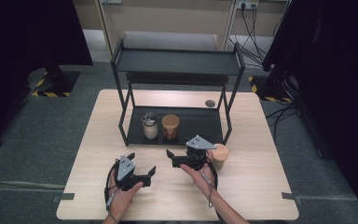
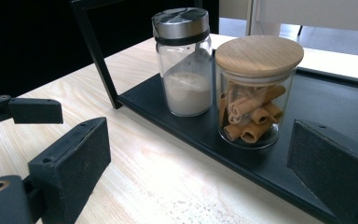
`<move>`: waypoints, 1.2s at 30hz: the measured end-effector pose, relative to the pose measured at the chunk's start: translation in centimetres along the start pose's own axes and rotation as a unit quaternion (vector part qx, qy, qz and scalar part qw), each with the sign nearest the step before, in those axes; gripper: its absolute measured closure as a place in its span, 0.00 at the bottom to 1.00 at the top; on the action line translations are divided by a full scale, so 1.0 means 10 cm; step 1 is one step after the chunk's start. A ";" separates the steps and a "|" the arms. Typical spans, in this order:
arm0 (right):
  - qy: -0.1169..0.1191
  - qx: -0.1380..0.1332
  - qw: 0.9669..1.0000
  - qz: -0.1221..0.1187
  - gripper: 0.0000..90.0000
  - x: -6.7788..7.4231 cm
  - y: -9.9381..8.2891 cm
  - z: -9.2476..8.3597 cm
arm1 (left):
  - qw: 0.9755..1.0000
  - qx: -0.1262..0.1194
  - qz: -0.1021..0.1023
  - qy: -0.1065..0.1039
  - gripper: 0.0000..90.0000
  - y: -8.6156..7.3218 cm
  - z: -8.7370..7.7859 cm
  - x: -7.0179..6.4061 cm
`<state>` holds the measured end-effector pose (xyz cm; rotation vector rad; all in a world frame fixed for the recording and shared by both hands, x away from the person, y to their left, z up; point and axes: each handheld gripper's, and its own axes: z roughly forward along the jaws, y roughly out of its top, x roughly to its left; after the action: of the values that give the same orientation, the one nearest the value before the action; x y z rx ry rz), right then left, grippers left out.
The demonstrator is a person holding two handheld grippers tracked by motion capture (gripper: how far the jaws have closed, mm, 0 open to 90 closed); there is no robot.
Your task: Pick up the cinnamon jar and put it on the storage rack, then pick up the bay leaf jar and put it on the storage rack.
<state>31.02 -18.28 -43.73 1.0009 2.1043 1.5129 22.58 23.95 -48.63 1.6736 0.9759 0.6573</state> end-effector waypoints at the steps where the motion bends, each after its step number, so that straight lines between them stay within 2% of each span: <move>1: 0.001 0.001 1.000 -0.001 0.07 0.00 0.00 0.00 | 1.000 0.000 0.000 0.000 0.01 0.00 0.00 0.00; 11: 0.003 0.006 1.000 0.003 0.07 0.00 -0.05 -0.01 | 1.000 -0.001 -0.004 -0.001 0.01 0.00 0.00 0.01; 36: 0.007 0.005 1.000 0.001 0.07 0.01 -0.12 -0.18 | 1.000 0.000 -0.005 0.000 0.01 0.00 0.00 0.01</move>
<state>29.37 -19.63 -44.14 0.9995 2.1235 1.5160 22.63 24.03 -48.63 1.6681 0.9829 0.6504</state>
